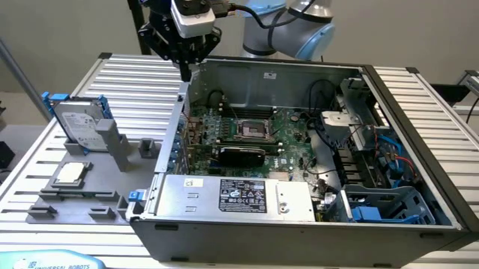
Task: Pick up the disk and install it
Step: 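Reach for the disk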
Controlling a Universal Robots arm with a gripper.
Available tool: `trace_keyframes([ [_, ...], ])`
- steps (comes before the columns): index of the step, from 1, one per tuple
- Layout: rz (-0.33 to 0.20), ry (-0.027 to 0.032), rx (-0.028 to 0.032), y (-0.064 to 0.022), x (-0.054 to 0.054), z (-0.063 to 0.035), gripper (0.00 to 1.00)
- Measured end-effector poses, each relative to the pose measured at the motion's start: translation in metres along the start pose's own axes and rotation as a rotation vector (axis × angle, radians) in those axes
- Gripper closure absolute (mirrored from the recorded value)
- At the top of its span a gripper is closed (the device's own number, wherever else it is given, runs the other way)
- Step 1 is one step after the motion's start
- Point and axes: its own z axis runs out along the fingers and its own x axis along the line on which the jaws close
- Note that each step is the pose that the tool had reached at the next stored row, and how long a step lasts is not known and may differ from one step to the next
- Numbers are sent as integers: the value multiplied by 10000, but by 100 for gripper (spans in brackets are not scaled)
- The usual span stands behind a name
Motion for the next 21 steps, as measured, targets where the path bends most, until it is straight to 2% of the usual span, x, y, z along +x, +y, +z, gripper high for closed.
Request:
trace_keyframes([
  [10, 0, 1, 9, 121, 466, 33, 89],
  [21, 2, 26, 11, 105, 968, 37, 89],
])
